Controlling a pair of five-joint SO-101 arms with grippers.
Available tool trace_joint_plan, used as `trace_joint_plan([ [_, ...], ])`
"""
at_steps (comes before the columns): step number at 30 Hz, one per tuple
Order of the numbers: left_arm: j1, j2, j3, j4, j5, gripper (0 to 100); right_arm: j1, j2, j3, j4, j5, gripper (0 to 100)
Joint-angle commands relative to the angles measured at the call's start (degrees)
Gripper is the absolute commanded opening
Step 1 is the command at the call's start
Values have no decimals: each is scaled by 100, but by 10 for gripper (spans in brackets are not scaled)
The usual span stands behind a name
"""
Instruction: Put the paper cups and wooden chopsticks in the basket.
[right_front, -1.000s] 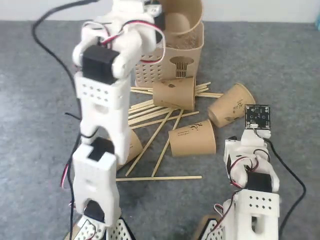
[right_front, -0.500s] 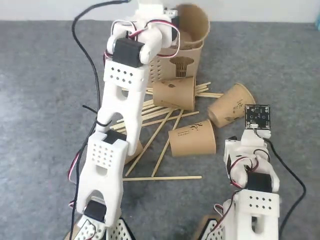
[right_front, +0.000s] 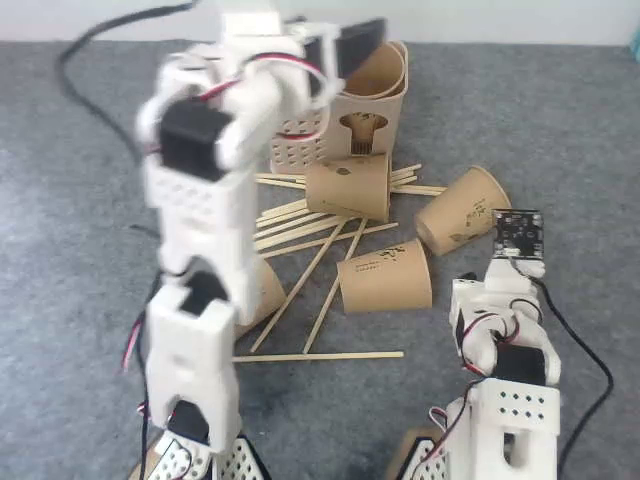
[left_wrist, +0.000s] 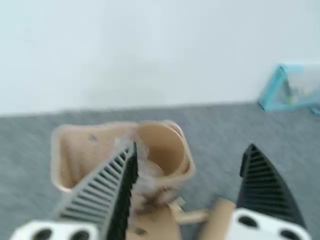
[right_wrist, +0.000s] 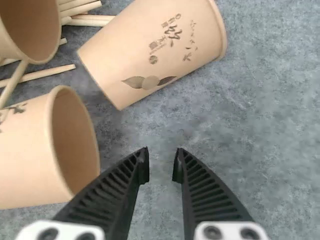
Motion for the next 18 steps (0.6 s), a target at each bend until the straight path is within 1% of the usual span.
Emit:
trace_joint_plan([
  [1,-571,-1336,1130,211,-114,294,136,-48,-422,259,-431,106],
  [5,-932,-2453,2949,211,-554,294,-127,-48,-712,426,-334,106],
  [8,-1134,-3218,4215,202,-747,294,-171,-48,-985,514,-343,106],
  [11,-1407,-3912,5174,202,-826,294,-215,-48,-1327,673,-352,106],
  [13,-1618,-4343,5727,202,-826,294,-418,-31,-1591,804,-352,106],
  [18,-1987,-5248,7187,141,-818,293,-875,629,-2444,1156,-774,162],
])
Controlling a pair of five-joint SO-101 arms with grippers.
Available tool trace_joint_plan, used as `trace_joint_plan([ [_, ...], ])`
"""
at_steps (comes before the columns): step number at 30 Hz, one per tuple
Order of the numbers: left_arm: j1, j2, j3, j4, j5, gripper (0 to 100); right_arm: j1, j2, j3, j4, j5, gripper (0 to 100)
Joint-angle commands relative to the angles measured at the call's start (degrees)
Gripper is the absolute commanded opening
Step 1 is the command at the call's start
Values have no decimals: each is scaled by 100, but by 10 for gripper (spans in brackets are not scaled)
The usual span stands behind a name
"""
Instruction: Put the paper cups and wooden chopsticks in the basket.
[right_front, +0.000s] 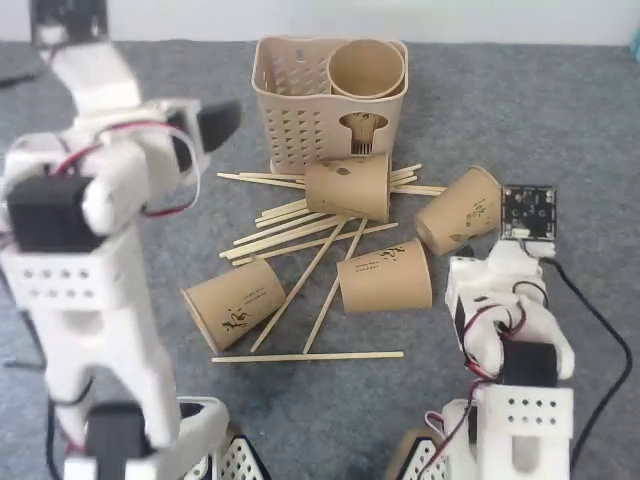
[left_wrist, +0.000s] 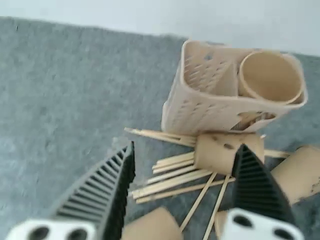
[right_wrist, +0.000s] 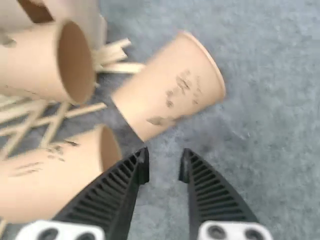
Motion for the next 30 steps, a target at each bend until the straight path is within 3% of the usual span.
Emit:
trace_joint_plan([
  [1,-281,-782,971,70,-53,292,-312,620,-844,154,-255,155],
  [8,-1275,-1969,3582,-1081,-53,291,-567,2246,-2022,101,-554,156],
  [19,-1398,-3596,7538,-3244,-53,291,-1314,4620,-3473,-303,-765,187],
  [30,-1512,-3877,9262,-5609,-44,291,-2132,5358,-3560,-1297,-1116,187],
])
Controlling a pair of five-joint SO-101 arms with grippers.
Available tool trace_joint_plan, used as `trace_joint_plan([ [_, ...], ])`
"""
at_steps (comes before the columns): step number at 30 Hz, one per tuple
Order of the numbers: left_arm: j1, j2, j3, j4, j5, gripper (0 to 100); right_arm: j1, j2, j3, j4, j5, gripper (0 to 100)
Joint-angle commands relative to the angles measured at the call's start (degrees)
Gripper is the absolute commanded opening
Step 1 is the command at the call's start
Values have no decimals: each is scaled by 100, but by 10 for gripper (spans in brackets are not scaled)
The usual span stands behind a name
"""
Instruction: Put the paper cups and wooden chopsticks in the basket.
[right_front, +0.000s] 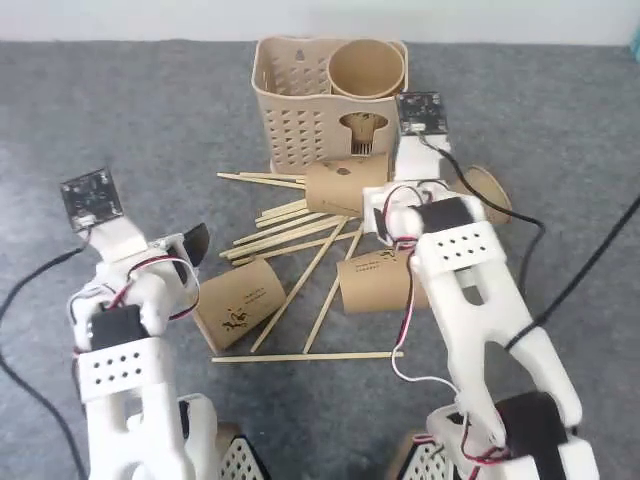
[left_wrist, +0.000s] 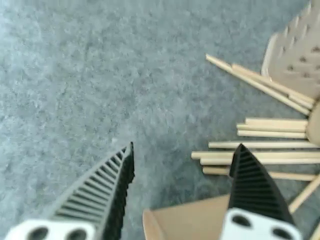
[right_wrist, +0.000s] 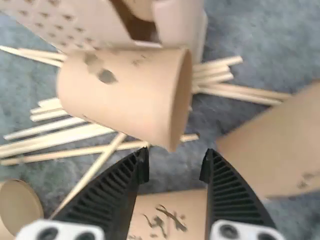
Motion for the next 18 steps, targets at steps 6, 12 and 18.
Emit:
trace_joint_plan([
  [6,-18,-176,479,-1134,-44,293,-462,4,44,-1051,-114,187],
  [12,-9,-158,488,-1160,-44,293,-215,-31,431,-1411,-97,187],
  [18,0,-149,637,-1486,-44,293,-66,66,448,-1420,-70,187],
])
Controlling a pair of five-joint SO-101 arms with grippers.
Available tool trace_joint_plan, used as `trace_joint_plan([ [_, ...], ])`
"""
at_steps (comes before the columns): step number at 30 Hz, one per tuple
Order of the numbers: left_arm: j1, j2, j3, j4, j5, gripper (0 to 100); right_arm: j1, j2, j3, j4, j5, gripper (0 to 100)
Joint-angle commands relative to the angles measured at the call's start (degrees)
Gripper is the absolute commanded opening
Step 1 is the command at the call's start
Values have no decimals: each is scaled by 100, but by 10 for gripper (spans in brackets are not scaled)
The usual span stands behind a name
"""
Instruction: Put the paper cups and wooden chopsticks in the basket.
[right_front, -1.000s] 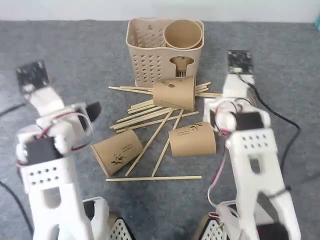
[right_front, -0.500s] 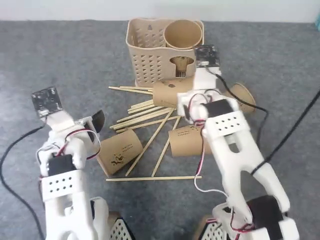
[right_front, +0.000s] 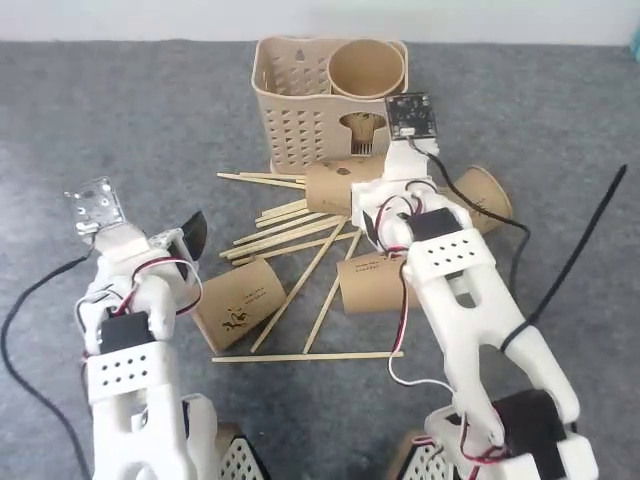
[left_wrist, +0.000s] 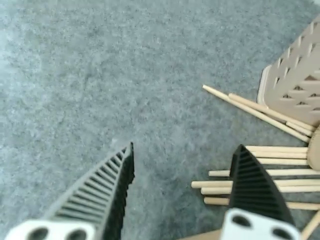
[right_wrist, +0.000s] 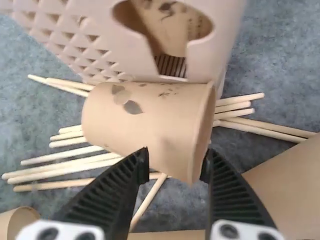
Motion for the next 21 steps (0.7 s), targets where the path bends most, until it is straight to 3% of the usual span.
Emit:
trace_joint_plan([
  [1,9,-132,22,-273,-44,293,66,75,-70,-145,-35,187],
  [12,9,-132,22,-264,-44,293,48,1051,-264,-760,-35,177],
  [17,9,-132,22,-273,-44,293,40,1015,-281,-760,-26,4],
  [21,9,-132,22,-273,-44,293,31,549,-281,-110,-35,17],
])
